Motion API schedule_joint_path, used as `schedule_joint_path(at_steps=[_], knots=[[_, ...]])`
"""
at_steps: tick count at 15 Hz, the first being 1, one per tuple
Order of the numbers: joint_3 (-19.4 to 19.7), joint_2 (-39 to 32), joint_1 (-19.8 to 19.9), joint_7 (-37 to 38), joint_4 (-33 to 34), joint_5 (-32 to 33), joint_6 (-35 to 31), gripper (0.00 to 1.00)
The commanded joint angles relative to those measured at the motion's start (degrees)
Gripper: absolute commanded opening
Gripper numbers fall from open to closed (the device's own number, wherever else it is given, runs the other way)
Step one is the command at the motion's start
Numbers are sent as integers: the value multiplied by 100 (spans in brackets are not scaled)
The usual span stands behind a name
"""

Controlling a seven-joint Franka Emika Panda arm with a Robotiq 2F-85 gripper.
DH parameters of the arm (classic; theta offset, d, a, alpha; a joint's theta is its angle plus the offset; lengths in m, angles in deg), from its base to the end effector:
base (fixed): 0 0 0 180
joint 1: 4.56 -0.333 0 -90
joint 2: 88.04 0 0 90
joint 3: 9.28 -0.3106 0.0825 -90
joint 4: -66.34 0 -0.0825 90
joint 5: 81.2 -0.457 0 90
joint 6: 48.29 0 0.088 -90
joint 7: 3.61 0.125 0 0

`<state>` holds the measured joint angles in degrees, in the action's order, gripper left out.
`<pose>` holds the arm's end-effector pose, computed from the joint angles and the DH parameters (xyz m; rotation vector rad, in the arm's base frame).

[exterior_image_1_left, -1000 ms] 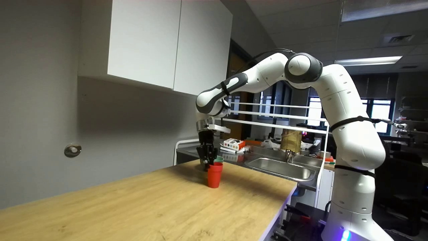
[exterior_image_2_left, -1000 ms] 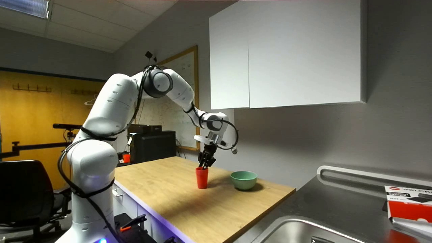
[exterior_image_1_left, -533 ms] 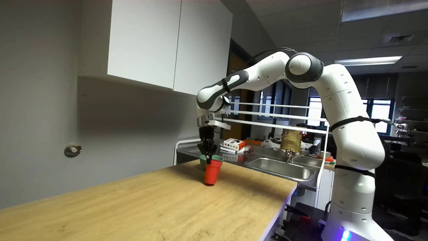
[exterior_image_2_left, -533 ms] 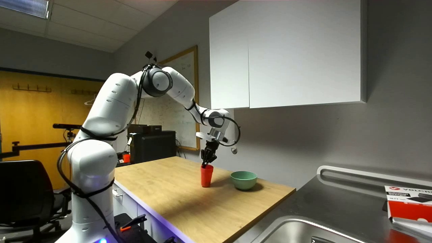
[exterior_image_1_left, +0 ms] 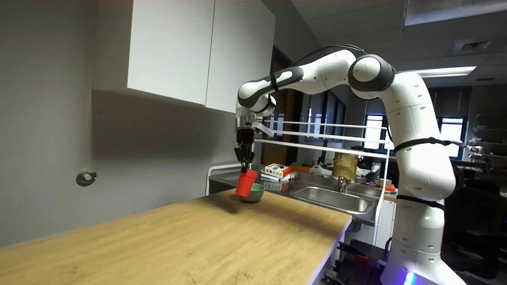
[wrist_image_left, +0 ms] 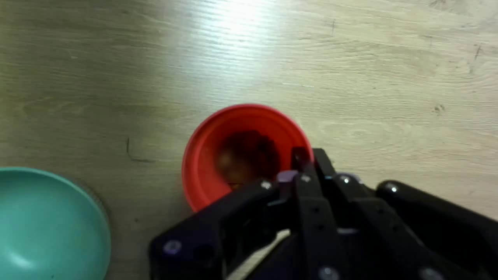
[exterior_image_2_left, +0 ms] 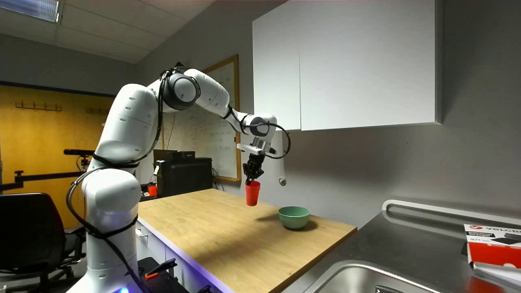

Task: Pour the things in the cup into the bowl

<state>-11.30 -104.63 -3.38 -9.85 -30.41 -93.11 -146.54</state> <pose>0.6730 0.0315 0.3607 -2.8943 -0.0958 0.3686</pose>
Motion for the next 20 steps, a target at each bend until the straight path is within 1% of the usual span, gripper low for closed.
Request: schedule_joint_path(at_steps=[1,6,10,14,20], knots=[[41,16,269,-682,522,-370,385,2],[199,-226,824,-1555,1287,-1066,950,2],[282,-613,1260,-2000,2018,-1609,1544,2],[223,-1195,1560,-2135,2727,-2073,2076,2],[97,-2205,1804,-2081,3553,-2563,2549,2]])
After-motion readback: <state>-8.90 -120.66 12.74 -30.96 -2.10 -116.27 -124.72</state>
